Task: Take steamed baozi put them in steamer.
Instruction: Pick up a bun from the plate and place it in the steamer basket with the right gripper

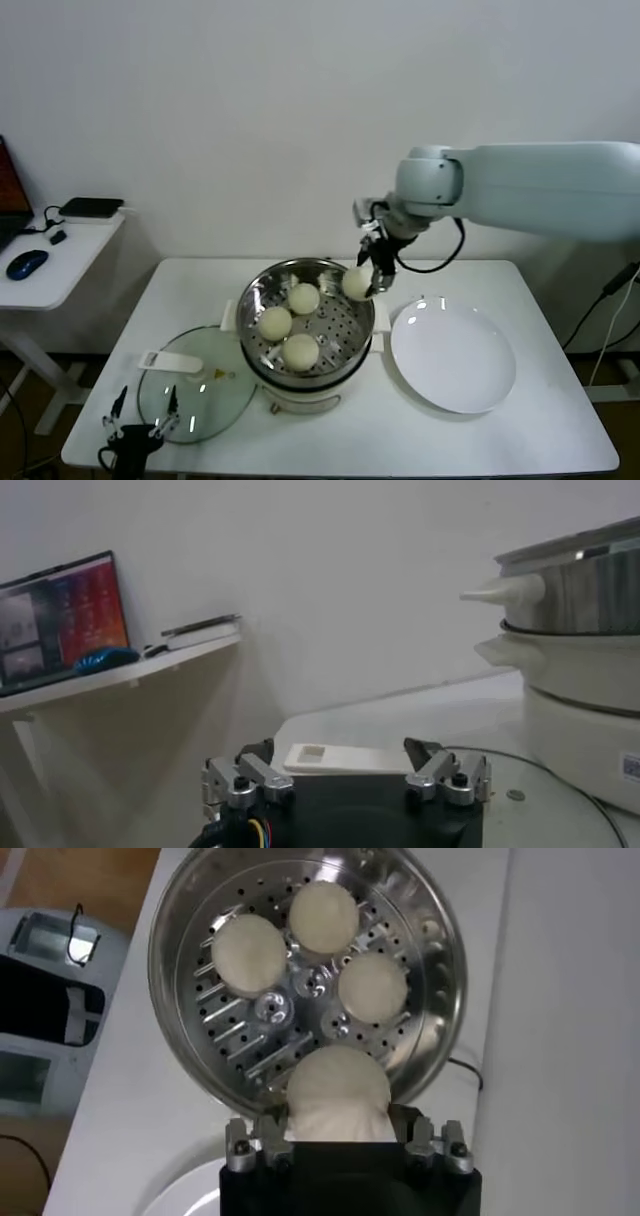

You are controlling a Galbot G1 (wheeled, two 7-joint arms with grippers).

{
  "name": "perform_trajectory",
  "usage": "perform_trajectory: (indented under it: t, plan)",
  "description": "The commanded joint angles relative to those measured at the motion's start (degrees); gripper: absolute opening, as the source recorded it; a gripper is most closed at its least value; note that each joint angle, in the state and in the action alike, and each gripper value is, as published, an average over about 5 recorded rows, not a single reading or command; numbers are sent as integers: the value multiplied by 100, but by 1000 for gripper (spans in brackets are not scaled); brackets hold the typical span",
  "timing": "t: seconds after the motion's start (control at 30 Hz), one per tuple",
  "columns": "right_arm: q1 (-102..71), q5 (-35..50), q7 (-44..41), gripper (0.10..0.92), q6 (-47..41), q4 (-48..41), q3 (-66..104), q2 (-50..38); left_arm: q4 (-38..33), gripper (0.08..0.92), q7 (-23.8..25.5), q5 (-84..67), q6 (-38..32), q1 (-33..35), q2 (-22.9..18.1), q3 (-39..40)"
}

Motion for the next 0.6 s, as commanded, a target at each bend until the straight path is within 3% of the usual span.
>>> perform_trajectory:
  t: [0.03, 0.6]
  plan:
    - [-915, -193, 471, 678, -447, 102, 267, 424, 3, 823, 6, -27, 23, -22, -186, -26]
    - [-1719, -805, 672, 693, -554, -546, 603, 787, 66, 823, -16, -60, -29, -19, -195, -87]
